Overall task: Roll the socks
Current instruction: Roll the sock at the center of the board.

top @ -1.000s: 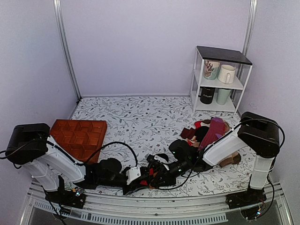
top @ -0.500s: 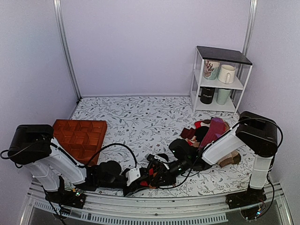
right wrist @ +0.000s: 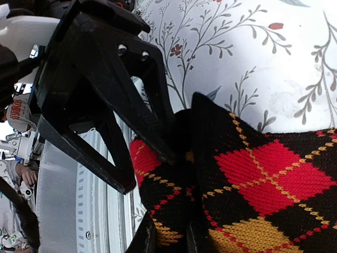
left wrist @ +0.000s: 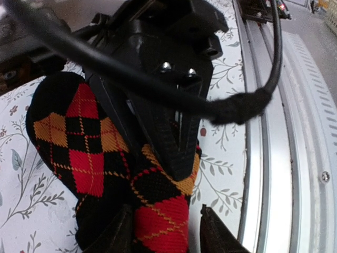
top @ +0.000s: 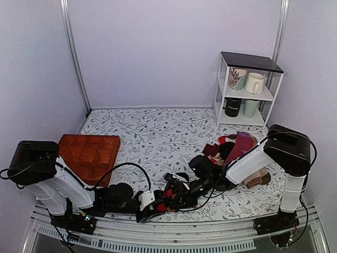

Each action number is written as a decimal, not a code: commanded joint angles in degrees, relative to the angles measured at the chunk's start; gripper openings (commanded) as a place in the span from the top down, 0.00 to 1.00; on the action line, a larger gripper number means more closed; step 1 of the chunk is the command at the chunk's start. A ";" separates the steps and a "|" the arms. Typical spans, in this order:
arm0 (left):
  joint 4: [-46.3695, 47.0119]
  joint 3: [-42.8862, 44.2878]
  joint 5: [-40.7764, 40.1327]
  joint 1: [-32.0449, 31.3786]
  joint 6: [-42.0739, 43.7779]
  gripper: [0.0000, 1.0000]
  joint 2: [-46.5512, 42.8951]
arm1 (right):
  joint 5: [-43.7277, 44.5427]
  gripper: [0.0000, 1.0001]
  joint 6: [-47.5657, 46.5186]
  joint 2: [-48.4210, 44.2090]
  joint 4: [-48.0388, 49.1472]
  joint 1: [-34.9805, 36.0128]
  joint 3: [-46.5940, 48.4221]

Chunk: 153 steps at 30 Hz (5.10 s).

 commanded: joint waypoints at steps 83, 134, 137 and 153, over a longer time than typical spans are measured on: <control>-25.13 10.99 22.89 10.07 -13.40 1.00 10.96 | 26.08 0.43 -17.05 -24.54 20.01 10.44 -23.10; -24.49 11.20 23.28 10.88 -13.06 1.00 12.25 | 29.45 0.48 -9.31 -12.42 23.22 13.54 -20.73; -24.38 11.02 22.96 10.91 -12.98 1.00 11.83 | 29.48 0.51 -7.82 -11.37 23.17 14.02 -21.63; -23.99 12.55 22.10 11.49 -12.00 0.98 10.94 | 39.56 0.56 4.81 -5.65 16.31 17.09 -23.29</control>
